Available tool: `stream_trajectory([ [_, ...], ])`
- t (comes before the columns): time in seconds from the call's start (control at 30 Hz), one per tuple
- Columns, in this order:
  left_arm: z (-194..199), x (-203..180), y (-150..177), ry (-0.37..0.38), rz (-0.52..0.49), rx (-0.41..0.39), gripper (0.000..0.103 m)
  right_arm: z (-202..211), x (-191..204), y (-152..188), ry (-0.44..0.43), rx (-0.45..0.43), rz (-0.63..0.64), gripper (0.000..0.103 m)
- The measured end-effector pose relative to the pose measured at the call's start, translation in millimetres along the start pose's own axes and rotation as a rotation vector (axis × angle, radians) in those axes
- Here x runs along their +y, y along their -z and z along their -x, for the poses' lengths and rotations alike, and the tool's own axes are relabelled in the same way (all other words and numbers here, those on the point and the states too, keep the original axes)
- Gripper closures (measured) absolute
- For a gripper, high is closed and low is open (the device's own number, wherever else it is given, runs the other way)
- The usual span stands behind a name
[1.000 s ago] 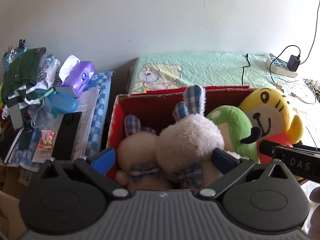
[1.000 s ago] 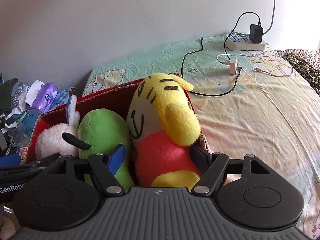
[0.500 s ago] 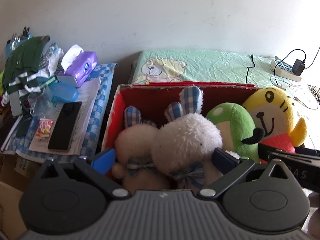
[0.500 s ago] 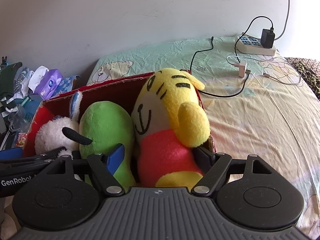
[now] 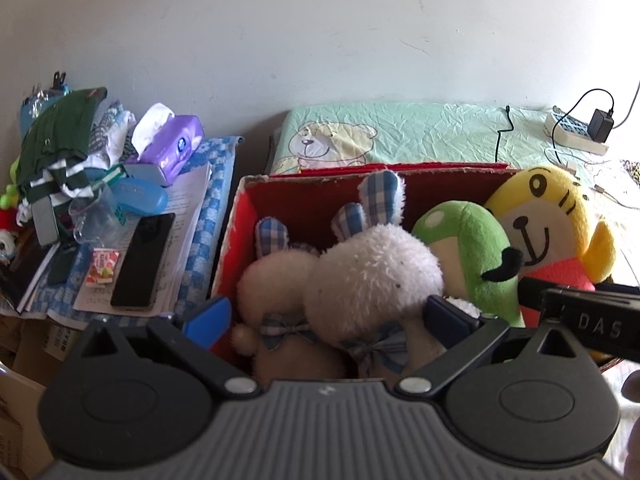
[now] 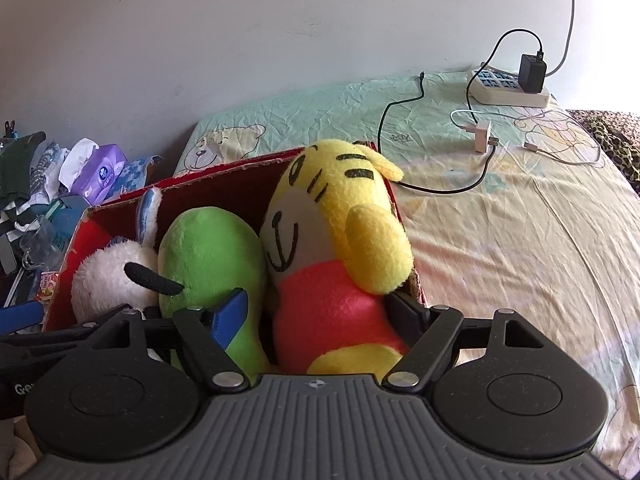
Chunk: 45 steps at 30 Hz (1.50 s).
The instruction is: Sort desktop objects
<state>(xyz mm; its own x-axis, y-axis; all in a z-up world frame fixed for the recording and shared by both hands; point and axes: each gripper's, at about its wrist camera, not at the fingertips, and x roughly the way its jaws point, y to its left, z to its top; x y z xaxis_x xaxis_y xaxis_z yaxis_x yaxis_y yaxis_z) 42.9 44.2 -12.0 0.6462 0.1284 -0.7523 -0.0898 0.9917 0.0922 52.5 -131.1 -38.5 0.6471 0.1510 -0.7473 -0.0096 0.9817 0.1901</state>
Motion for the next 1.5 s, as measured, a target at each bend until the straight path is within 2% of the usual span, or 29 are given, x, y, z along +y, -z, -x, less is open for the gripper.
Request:
stream_trajectory([
  [0.8, 3.1, 7.6, -5.3, -0.002, 0.052, 0.032, 0.0, 16.1, 2.5, -0.2, 0.027, -0.045, 0.02, 0.025],
  [1.27, 18.0, 12.4, 0.3, -0.007, 0.07, 0.002, 0.0, 26.1, 6.5, 3.9, 0.032, -0.068, 0.042, 0.025],
  [1.5, 26.6, 14.5, 1.9, -0.007, 0.082, -0.002, 0.0, 36.6, 7.3, 5.1, 0.06, -0.129, 0.05, 0.025],
])
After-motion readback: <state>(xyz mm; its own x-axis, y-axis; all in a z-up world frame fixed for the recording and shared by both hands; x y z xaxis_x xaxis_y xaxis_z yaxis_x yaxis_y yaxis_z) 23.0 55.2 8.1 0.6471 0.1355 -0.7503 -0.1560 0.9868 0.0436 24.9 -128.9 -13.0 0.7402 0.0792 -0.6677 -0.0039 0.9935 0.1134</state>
